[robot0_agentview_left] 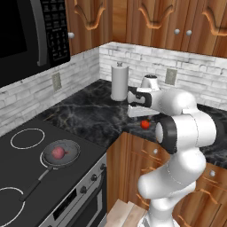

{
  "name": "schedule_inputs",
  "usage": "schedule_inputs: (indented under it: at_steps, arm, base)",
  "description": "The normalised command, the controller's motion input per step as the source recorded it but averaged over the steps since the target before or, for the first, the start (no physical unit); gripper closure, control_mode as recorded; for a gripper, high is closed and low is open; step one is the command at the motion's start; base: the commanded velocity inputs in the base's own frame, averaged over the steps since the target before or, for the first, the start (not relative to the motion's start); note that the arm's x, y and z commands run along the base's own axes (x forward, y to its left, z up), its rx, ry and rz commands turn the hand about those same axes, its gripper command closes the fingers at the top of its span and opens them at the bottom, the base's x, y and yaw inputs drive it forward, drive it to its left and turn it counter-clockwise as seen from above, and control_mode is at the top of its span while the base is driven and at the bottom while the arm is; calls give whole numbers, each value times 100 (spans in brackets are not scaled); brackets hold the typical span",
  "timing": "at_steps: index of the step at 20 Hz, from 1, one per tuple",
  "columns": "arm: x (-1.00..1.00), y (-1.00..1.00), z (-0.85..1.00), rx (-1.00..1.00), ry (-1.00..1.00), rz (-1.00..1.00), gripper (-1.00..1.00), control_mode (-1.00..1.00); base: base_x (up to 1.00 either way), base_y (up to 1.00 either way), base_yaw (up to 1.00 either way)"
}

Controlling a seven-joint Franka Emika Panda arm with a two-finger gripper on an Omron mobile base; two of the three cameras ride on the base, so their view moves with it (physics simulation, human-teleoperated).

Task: Place the pan on the front right burner on the stove. Then place the tomato and the onion in the pan and turn on the front right burner.

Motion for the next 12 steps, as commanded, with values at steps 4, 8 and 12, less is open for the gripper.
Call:
schedule_inputs:
  at_steps: [4,8,12]
  arm:
    - [10,-34,-14,0,1,-4,-100,-100]
    - [9,-27,-18,0,0,-3,-100,-100]
    - [17,-23,-14,0,0,0,-100,-100]
  base:
    - [0,0,0]
    - [0,0,0]
    - [0,0,0]
